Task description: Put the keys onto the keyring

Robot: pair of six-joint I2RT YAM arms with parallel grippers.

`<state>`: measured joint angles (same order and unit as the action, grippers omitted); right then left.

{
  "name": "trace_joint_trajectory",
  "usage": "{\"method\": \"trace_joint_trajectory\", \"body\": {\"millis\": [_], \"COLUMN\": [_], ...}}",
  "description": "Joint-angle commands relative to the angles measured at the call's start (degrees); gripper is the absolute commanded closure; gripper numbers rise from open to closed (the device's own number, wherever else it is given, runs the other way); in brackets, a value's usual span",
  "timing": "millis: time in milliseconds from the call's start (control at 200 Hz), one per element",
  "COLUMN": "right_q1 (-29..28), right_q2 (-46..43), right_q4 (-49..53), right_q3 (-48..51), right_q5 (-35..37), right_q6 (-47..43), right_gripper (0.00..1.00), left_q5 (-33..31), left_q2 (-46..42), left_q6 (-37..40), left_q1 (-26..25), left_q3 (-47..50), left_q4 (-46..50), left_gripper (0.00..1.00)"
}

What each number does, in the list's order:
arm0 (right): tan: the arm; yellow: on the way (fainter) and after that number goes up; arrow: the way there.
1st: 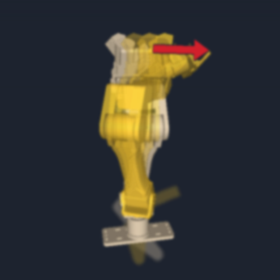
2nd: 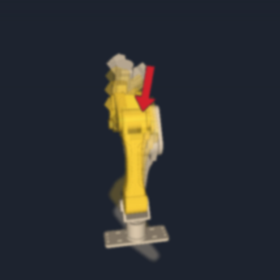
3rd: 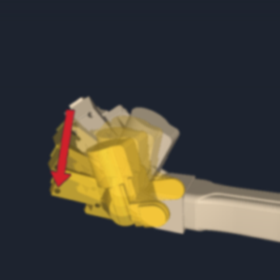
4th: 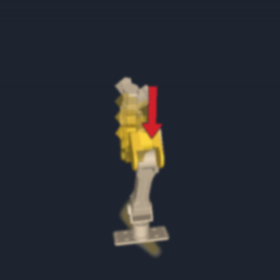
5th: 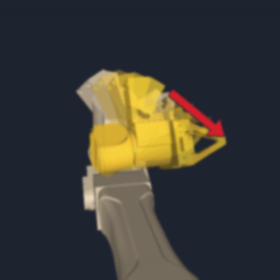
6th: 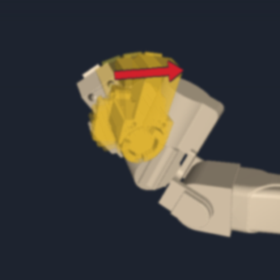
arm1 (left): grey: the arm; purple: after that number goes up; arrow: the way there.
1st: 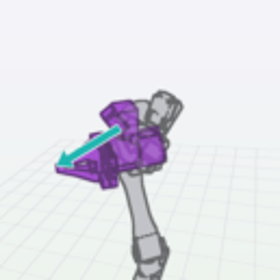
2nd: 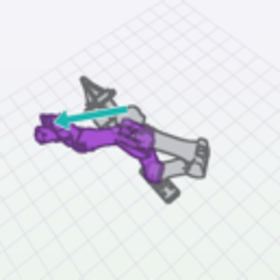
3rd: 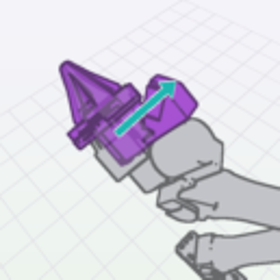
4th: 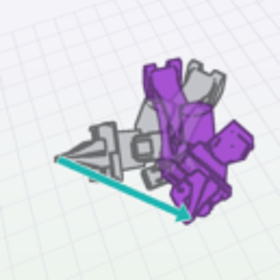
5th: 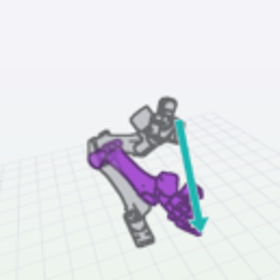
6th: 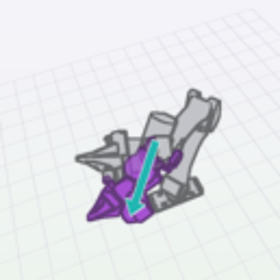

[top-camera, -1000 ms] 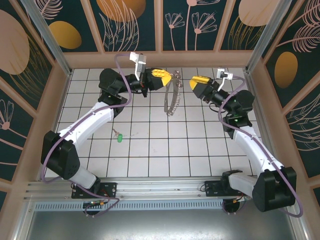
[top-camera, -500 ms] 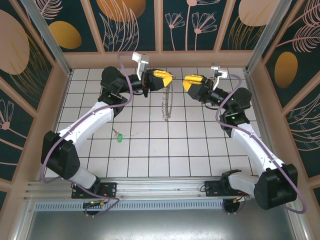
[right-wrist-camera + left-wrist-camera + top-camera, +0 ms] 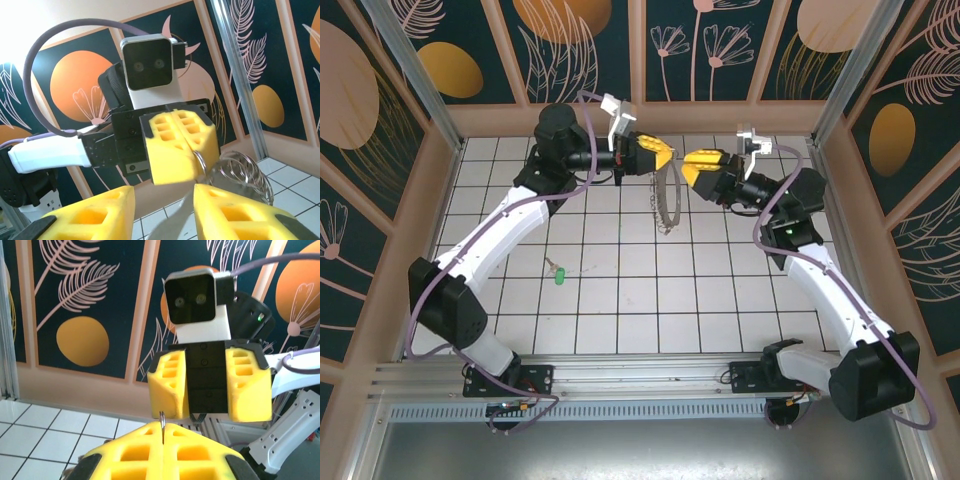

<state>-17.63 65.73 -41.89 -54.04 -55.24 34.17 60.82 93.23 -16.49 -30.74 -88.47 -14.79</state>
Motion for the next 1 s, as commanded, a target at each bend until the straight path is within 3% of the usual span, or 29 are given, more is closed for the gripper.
{"method": "trace_joint_trajectory", "body": {"millis": [0,410,996], "right_q1": [-0.14,1.98,0.39], "right_q2": [0.37,2.59,6.28], "right_q4": [1.09,1.00,-3.40], "right_q3": [-2.41,-2.08,-2.19], "right_q5": [-1.89,-1.52,-3.99], "right_q6": [-2.32,-2.52,0.26], "right_gripper": [0.65,0.70,0.77], "left_q5": [3.17,6.32,7.16], "left_q2": [1.22,2.31,2.66], "left_q6": [5.24,6.72,6.48], "left_q1": [-0.11,-0.11,-0.10], "left_q3": [-3.13,-5.16,-5.52], "left_q4": [6.85,9.61,9.23], "left_gripper": [1.00,1.00,1.00]}}
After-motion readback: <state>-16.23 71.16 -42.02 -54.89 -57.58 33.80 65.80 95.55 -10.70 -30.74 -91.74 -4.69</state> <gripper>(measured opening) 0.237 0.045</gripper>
